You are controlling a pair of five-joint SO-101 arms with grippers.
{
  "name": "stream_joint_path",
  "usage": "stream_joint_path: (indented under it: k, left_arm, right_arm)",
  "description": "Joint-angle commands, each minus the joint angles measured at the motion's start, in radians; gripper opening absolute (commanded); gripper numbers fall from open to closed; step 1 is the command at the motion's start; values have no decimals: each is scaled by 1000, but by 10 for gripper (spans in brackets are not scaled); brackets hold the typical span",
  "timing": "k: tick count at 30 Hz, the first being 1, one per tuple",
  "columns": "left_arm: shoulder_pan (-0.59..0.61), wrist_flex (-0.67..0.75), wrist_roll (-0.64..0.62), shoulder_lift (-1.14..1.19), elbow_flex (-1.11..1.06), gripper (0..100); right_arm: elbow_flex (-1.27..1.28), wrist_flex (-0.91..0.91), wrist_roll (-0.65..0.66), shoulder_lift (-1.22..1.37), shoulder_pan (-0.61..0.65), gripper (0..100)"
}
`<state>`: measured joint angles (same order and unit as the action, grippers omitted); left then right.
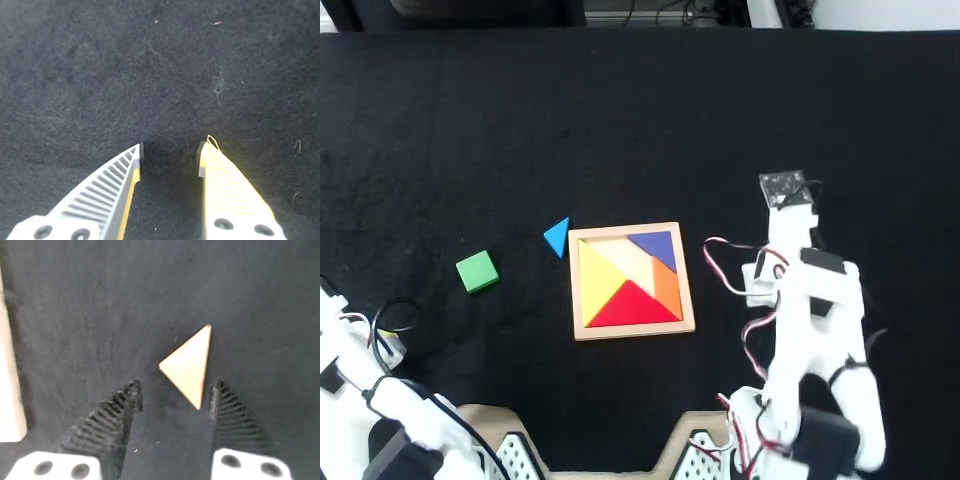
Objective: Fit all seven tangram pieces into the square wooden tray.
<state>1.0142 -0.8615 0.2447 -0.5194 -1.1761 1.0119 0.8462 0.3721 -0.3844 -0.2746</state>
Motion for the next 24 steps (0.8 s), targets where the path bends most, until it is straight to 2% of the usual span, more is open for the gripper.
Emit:
stream_joint_path:
  k: [1,5,24]
  left_arm:
    - [-19,6,-6,-12,-4,202]
    - [-19,6,-6,-12,-4,202]
    - [-19,6,-6,-12,-4,202]
  right_arm:
    - [-96,-20,-8,124,11,223]
    - [-150,-11,-8,202,11,223]
    - [-170,-49,-9,209,11,223]
